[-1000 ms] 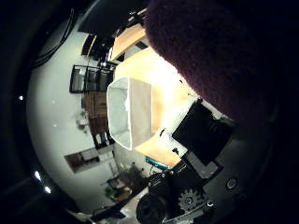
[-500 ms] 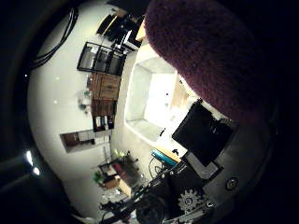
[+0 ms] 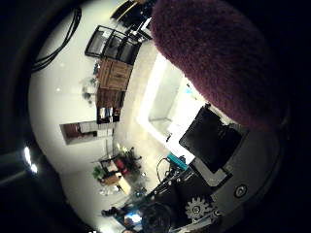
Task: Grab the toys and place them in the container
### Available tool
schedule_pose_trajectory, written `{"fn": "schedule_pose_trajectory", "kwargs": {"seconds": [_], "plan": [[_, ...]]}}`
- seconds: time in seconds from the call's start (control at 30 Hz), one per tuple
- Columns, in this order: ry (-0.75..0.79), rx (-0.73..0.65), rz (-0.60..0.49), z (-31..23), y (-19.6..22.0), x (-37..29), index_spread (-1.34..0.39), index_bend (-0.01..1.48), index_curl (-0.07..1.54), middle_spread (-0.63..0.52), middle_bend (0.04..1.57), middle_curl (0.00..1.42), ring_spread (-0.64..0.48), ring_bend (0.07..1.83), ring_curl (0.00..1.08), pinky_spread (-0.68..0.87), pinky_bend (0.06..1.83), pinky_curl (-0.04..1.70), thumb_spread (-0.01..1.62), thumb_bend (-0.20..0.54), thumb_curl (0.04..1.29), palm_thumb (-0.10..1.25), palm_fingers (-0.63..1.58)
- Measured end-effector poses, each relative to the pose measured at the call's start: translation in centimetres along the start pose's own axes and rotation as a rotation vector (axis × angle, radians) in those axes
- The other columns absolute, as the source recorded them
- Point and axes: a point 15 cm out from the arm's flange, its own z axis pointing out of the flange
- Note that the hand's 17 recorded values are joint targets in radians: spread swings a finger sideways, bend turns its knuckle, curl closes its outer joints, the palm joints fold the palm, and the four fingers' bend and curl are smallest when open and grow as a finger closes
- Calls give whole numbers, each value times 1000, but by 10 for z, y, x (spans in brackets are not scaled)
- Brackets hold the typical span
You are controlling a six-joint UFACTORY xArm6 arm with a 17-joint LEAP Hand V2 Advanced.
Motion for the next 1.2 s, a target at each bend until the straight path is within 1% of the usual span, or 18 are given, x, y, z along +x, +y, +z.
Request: {"fn": "schedule_pose_trajectory", "kwargs": {"seconds": [0.13,0.27,0.4,1.1,1.13,1.17,1.2], "plan": [[-4,-21,-32,13,-9,-20,-604,161,613,-473,576,888,-375,1051,590,-561,1107,436,1212,-13,422,893,1016],[-4,-8,-56,16,-16,-36,-604,161,615,-472,576,890,-375,1052,590,-561,1107,437,1212,-13,423,893,1015],[-5,-16,-86,21,-16,-51,-605,161,616,-471,576,891,-375,1053,590,-561,1106,439,1212,-13,424,892,1015],[-4,-22,-90,22,-15,-52,-601,159,610,-462,579,897,-374,1051,588,-557,1111,451,1213,-13,427,892,1011],[-4,-28,-90,23,-14,-52,-599,139,602,-464,563,892,-373,1048,588,-555,1121,456,1205,-28,422,864,959],[-4,-28,-90,23,-14,-51,-593,119,590,-459,515,878,-377,1049,592,-558,1139,467,1189,-46,412,819,842],[-4,-29,-92,24,-14,-51,-585,130,586,-452,450,858,-379,1019,592,-525,1128,474,1168,-60,396,768,619]]}}
